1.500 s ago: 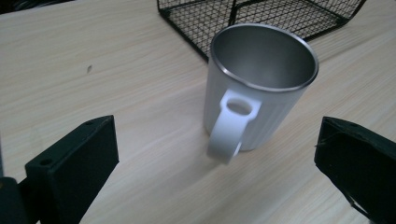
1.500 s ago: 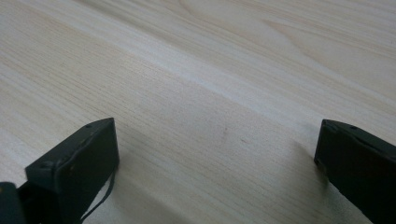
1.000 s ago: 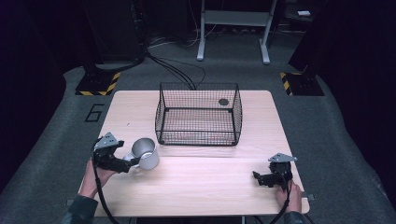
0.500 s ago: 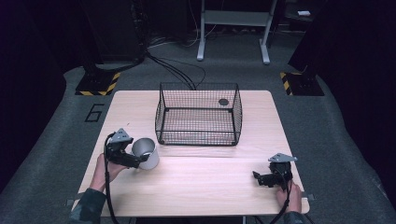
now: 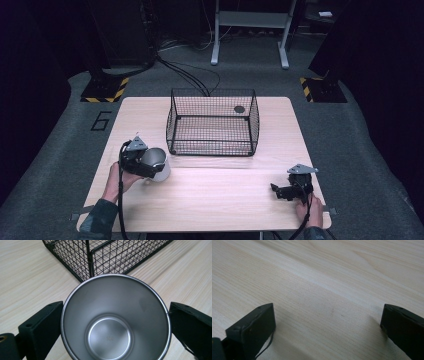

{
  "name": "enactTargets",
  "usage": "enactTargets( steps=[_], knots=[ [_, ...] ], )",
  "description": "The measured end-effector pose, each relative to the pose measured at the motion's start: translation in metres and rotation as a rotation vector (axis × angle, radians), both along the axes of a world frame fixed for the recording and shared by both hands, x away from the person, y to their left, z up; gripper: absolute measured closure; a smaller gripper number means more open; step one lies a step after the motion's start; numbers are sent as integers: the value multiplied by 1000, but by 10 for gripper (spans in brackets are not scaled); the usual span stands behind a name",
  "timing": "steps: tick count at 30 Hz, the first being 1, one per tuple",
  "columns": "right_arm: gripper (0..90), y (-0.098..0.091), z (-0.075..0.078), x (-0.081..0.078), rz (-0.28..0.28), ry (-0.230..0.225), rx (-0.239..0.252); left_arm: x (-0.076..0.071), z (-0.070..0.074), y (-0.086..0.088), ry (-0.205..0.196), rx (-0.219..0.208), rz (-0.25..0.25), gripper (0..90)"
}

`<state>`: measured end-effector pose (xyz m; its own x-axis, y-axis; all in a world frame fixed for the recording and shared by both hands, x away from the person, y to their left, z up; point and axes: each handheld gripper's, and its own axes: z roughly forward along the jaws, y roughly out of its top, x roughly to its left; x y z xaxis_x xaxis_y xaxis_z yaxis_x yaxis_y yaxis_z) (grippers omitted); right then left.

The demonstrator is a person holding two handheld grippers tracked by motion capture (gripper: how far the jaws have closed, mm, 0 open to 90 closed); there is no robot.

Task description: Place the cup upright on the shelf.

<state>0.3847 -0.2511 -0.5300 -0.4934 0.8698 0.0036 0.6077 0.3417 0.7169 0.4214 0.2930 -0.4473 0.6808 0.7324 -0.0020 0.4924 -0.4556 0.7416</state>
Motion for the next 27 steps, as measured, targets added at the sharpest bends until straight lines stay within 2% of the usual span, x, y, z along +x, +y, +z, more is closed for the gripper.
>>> enactTargets(
  steps=[1, 8, 17, 19, 21, 27],
  knots=[
    [0, 0, 0, 0, 0, 0, 0, 0, 0, -1, -1, 14, 6, 44],
    [0, 0, 0, 0, 0, 0, 0, 1, -3, -3, 10, 18, 21, 56],
    [0, 0, 0, 0, 0, 0, 0, 0, -2, -3, 8, 27, 7, 62],
    [0, 0, 0, 0, 0, 0, 0, -1, -2, -2, -4, 21, 10, 62],
    [0, 0, 0, 0, 0, 0, 0, -2, 0, 1, 0, 3, 5, 63],
    [0, 0, 0, 0, 0, 0, 0, -9, 5, 4, -10, -4, 2, 62]
  ],
)
